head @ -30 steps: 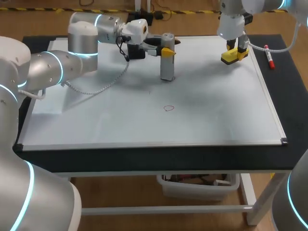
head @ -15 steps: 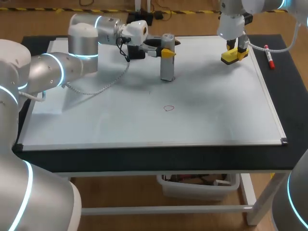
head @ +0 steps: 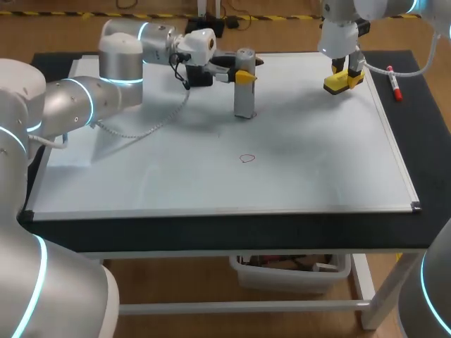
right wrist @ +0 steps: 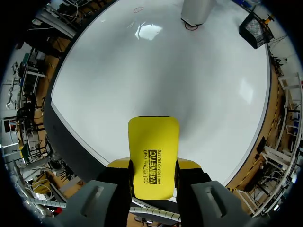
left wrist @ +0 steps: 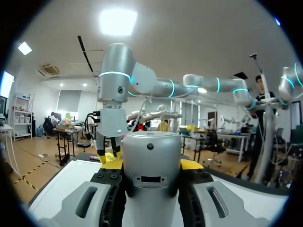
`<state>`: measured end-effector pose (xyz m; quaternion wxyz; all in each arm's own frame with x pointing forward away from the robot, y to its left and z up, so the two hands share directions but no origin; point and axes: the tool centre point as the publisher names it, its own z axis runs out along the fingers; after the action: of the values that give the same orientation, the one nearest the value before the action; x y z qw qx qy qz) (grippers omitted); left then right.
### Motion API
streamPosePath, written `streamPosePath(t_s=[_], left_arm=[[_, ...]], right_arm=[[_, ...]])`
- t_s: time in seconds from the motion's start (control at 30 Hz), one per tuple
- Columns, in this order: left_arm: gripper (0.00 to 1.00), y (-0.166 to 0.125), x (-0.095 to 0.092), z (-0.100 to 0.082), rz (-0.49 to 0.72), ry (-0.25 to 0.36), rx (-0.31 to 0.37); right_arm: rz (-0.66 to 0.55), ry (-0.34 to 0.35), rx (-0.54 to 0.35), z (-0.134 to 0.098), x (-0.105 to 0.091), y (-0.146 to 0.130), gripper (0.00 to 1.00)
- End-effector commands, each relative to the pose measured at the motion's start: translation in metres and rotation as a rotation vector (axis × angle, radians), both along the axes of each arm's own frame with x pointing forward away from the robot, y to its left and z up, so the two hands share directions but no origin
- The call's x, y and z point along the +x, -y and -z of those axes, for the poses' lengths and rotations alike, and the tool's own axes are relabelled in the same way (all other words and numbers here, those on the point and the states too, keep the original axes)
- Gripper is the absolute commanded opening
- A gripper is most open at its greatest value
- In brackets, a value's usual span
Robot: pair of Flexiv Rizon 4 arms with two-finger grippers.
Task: Pick up the inspection probe, press it on each red-marked spot on the whiteboard one by one, put down the probe, pick up the eraser, and wipe off all the red marks.
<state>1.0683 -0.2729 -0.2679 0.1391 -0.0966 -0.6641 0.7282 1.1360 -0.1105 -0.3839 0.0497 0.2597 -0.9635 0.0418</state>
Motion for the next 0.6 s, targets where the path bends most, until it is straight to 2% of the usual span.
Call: streamPosePath(t_s=[0.03,0.3,0.6], left_arm=[[0.0,-0.008,0.008,-0.013,0.156,0.022,-0.01],[0.0,-0.038,0.019,-0.039,0.083,0.053,-0.028],[0.0,-0.095,0.031,-0.05,-0.024,0.074,-0.029]], right_arm=[[-0.002,-0.002,-0.004,-0.002,0.001,0.0,0.0],[-0.002,-0.002,-0.004,-0.002,0.001,0.0,0.0],[-0.002,-0.002,-0.004,-0.002,0.001,0.0,0.0]])
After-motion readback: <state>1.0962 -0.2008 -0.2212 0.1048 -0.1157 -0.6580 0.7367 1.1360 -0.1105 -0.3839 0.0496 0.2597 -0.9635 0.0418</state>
